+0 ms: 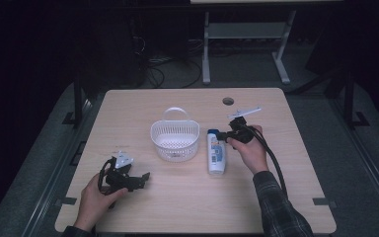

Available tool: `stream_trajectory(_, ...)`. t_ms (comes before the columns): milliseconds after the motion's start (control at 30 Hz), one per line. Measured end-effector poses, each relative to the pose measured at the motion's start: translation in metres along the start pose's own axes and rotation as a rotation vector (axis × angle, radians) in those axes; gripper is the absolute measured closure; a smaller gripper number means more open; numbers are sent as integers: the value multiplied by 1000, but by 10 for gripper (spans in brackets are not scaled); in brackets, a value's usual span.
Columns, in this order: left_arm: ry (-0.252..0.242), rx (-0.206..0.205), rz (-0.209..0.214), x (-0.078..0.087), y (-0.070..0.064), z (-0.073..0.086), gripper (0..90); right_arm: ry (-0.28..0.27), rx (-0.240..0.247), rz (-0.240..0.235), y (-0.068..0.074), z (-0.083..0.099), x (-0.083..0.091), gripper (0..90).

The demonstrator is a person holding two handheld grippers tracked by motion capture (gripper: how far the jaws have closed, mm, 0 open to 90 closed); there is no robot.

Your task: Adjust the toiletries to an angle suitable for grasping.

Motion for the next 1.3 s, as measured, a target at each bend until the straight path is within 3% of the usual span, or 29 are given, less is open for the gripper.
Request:
stream_trajectory(600,0,0,1,0,0,0,126,68,2,-28,14,5,-44,900)
stream_trajectory(967,0,0,1,0,0,0,126,95,6,-37,17,15,-56,900)
stream_trajectory(1300,0,0,1,0,0,0,126,109,5,-24,14,18,-53,900)
Point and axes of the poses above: each handheld gripper's, and its own axes: x roughly backward along the jaws, z roughly out of its underside, y roughly to its left, the point moved 7 cm from there along -x, roughly forward along the jaws, and after that the axes turned 3 degrees about x, right-handed, at the moved point
